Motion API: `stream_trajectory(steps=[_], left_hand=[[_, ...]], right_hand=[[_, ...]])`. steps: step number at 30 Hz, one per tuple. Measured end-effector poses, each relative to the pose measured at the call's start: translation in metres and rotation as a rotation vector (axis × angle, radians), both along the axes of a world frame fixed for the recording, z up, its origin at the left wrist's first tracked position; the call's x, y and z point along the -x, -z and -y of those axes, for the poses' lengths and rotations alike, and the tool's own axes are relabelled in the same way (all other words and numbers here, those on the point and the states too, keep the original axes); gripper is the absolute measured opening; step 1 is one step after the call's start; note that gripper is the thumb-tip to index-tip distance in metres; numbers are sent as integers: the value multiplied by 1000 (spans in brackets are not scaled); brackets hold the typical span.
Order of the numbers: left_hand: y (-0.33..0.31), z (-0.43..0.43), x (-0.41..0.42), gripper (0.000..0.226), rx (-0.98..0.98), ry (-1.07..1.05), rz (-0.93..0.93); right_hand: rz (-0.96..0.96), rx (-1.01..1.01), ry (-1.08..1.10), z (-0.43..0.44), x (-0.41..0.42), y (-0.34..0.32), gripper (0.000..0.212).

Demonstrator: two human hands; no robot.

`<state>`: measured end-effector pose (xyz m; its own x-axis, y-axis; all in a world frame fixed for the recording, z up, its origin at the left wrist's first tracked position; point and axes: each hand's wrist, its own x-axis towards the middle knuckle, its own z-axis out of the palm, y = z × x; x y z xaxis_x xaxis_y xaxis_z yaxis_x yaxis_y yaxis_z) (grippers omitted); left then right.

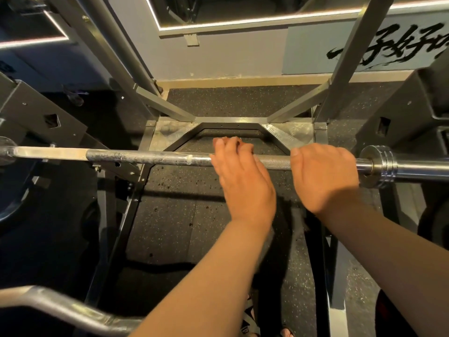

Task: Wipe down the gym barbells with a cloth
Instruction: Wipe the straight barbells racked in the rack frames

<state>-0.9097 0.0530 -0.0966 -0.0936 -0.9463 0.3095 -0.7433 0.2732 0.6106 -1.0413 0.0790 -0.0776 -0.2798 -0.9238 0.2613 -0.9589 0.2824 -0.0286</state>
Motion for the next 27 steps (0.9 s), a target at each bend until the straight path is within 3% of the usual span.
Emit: stream_trajectory(steps=[8, 12, 16, 22, 24, 27], left_hand=[[16, 2, -52, 48, 142, 292, 249], [8, 10, -33, 32, 83, 135, 159], [7, -3, -4, 33, 6, -5, 14], [27, -18, -25, 29, 137, 123, 28], [14, 1, -26, 19, 157, 99, 33], [0, 26, -21, 23, 181, 29, 92]], right_hand=[[53, 44, -5, -2, -1, -1, 40], [34, -1, 3, 1, -1, 0, 45], [24, 48, -3, 0, 0, 2, 49], [10, 39, 5, 0, -1, 2, 50], [23, 44, 1, -1, 0, 1, 49], [39, 29, -7, -1, 0, 1, 46]])
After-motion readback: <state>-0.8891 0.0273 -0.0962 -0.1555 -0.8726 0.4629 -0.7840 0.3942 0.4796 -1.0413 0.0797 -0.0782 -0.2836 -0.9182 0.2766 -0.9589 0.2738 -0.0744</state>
